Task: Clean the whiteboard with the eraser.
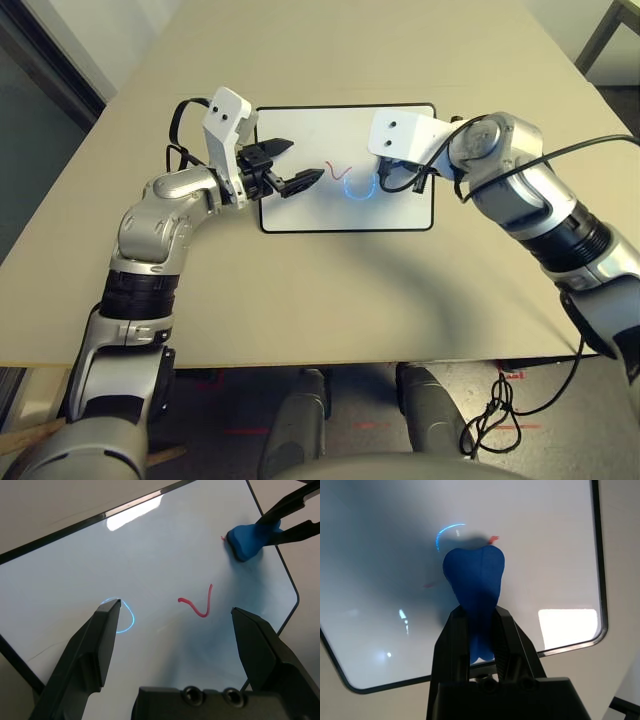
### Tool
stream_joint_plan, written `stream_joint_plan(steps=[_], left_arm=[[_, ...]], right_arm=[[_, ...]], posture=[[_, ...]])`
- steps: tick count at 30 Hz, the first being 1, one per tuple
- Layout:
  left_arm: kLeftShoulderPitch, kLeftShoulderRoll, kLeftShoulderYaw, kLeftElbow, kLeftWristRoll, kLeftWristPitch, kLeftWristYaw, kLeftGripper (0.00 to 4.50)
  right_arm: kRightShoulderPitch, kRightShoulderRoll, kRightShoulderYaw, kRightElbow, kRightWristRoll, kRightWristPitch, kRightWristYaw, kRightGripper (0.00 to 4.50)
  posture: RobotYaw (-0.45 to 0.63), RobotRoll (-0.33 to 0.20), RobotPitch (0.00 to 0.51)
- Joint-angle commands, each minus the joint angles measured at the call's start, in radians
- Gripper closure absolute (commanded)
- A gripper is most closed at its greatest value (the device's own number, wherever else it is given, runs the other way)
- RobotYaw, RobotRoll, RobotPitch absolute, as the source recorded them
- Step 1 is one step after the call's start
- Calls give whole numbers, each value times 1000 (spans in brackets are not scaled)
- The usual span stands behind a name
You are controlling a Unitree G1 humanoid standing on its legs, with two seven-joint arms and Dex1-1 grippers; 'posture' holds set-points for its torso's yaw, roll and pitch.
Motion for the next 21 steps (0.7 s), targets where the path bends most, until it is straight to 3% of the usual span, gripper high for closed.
stream_joint_plan(steps=[1, 6, 15, 21], left_arm=[[12, 1, -1, -12, 0, 10, 1, 0], [11, 1, -1, -12, 0, 10, 2, 0], [11, -1, -1, -13, -1, 12, 3, 0], [12, -2, 0, -17, 0, 15, 6, 0]], right_arm=[[62, -40, 68, -85, -8, 33, 68, 3916], [63, -56, 76, -101, -15, 42, 85, 3916], [-54, 102, -70, 68, 11, 7, -84, 3919], [-32, 104, -54, 58, 12, 9, -77, 3919]], posture=[[-37, 0, 180], [-37, 0, 180], [-38, 0, 181], [-31, 0, 180]])
